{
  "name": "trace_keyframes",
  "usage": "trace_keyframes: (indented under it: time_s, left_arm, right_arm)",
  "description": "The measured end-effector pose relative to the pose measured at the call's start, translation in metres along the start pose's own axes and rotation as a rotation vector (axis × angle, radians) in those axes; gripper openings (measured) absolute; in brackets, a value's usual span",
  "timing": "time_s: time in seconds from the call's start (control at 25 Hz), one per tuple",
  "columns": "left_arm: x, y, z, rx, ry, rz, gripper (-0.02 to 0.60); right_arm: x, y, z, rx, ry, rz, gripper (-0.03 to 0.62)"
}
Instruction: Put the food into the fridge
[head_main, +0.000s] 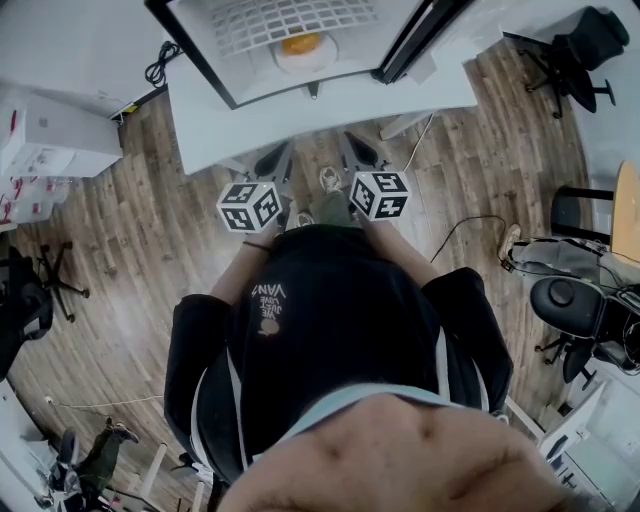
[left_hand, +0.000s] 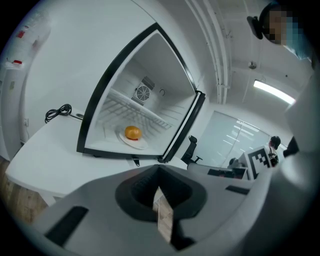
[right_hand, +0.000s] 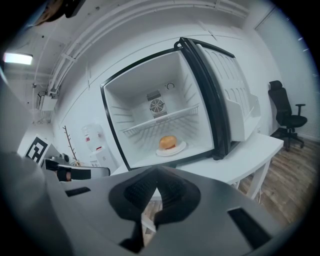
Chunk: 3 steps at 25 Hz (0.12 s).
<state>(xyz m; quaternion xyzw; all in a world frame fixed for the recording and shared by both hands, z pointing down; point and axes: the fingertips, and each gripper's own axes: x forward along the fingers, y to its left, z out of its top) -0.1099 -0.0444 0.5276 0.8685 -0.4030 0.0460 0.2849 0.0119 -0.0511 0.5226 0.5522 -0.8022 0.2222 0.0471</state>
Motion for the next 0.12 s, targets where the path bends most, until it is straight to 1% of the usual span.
trace_keyframes:
  time_s: [0.12]
  left_arm:
    - [-0.0003, 0.0018, 0.0009, 0.003, 0.002, 0.002, 0.017]
  right_arm:
    - [0.0012, 0.0001, 0.0008, -0.002, -0.001, 0.000, 0.012]
